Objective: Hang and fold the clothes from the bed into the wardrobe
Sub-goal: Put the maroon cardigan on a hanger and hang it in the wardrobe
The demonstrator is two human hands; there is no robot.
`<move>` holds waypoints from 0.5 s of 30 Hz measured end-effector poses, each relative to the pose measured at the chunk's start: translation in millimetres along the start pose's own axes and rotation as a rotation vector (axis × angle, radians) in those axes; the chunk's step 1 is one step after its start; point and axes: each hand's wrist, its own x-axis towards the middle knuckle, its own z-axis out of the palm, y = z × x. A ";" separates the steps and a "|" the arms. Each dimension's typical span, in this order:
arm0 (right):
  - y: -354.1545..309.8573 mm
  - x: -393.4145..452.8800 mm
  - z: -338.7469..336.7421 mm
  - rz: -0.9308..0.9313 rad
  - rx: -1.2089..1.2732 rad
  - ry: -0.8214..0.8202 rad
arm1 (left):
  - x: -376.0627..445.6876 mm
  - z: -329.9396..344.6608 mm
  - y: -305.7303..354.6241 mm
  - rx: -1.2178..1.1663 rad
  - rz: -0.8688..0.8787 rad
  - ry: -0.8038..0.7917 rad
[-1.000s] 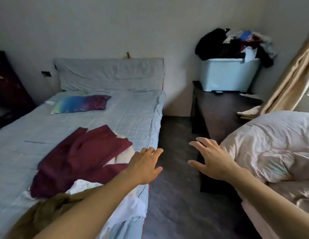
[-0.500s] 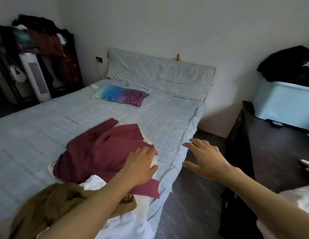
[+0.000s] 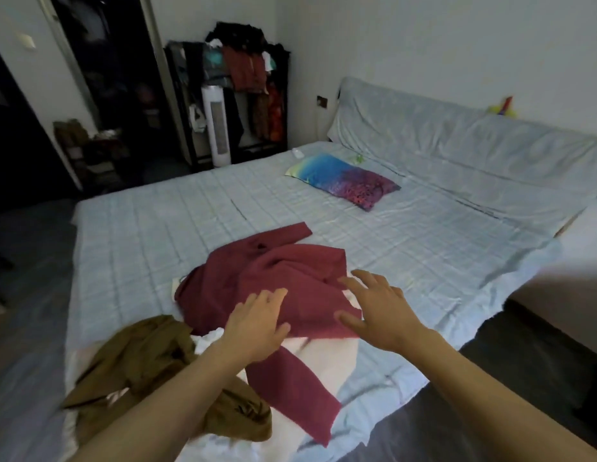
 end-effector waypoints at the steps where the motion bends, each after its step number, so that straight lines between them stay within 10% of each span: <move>1: 8.6 10.1 -2.9 -0.031 0.013 -0.011 | 6.6 -2.7 5.8 -0.010 -0.046 -0.001; 15: -11.2 159.6 12.4 -0.433 -0.033 -0.118 | 17.2 -2.4 -54.2 -0.051 -0.462 0.077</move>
